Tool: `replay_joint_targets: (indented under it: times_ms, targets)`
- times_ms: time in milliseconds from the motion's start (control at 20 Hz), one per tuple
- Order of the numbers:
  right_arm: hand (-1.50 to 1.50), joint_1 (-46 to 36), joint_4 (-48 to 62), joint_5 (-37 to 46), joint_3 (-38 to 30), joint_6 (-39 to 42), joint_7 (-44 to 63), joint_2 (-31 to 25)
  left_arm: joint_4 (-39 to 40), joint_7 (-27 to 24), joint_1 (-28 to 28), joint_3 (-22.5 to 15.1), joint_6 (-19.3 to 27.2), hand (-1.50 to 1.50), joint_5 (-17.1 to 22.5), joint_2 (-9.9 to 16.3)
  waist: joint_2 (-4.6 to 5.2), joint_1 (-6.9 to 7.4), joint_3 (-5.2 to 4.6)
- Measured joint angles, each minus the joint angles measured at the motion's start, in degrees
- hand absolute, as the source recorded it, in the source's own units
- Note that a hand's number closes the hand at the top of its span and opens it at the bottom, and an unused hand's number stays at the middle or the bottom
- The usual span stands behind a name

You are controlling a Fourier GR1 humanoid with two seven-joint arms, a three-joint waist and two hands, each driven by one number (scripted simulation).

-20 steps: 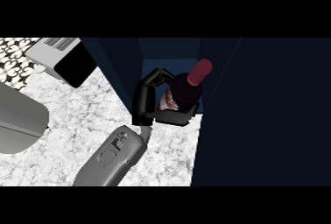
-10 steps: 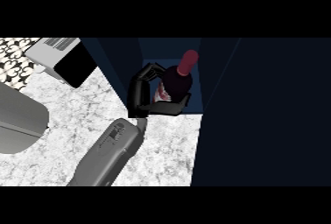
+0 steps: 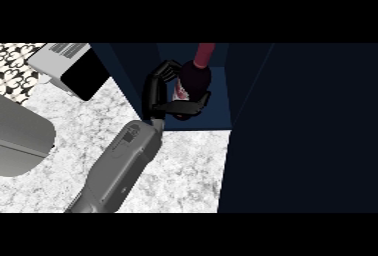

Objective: Pick up the wine, place it into the cabinet and close the cabinet

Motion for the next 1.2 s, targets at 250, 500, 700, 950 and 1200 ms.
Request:
replay_joint_targets:
  times_ms: [250,500,700,950,1200]
  targets:
    - [-1.5,0.67,0.03,0.19,1.0,-0.13,-0.5,0.51,7.05,-0.72,-4.29,1.72,-1.26,1.5,1.3,-0.11,0.06,-0.21,-0.01]
    - [-1.5,1.24,-0.04,-0.25,-0.1,1.0,-0.67,0.09,12.57,-1.89,-8.22,2.41,-1.0,1.5,2.8,-0.08,0.1,-0.46,0.0]
    - [-1.5,0.31,0.09,-0.3,0.39,0.81,-0.44,0.56,17.53,-5.86,-10.96,4.09,-0.82,1.5,2.73,-0.1,0.19,-0.75,-0.01]
    - [-1.5,-0.77,0.14,-0.46,0.1,0.73,0.44,0.59,23.66,-10.32,-15.16,6.02,-0.18,1.5,2.12,0.02,0.36,-1.09,-0.04]
    - [-1.5,-1.32,0.28,-0.53,-0.22,0.95,0.71,0.55,28.43,-12.9,-18.59,7.89,0.49,1.5,2.56,0.18,0.42,-1.19,-0.03]
